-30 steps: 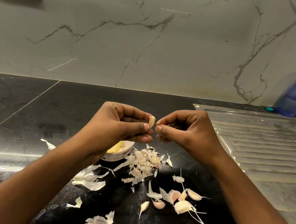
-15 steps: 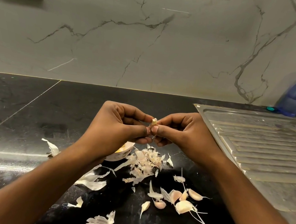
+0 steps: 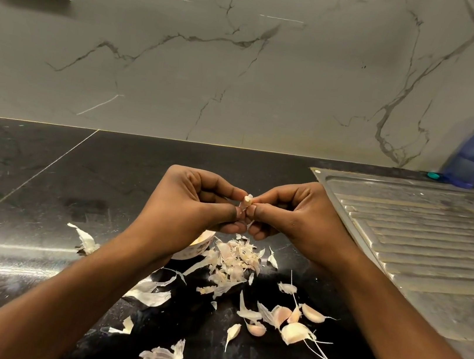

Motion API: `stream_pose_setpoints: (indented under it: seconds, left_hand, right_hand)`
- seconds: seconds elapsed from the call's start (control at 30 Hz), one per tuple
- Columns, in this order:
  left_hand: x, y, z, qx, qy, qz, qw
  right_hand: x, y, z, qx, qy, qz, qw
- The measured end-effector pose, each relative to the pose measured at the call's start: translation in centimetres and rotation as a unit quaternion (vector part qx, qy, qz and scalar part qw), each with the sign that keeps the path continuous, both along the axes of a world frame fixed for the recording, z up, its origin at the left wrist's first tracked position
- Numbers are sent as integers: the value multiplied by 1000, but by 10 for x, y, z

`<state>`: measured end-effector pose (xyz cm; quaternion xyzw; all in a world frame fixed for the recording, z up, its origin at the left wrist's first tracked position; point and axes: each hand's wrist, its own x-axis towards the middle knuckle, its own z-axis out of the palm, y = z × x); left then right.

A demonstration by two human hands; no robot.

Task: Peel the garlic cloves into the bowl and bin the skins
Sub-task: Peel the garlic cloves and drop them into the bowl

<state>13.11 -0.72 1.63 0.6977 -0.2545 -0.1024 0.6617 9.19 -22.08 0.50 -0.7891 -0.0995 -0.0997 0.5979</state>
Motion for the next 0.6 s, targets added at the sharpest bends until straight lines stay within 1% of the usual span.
stream_pose_setpoints:
  seconds: [0.23,0.6]
  left_hand:
    - [0,0,1,-7,14,8,1000]
    - [-2,-1,2,-3,18,3,1000]
  right_hand:
    - [0,0,2,1,4,10,1000]
    - [0,-2,1,-44,-24,-6,999]
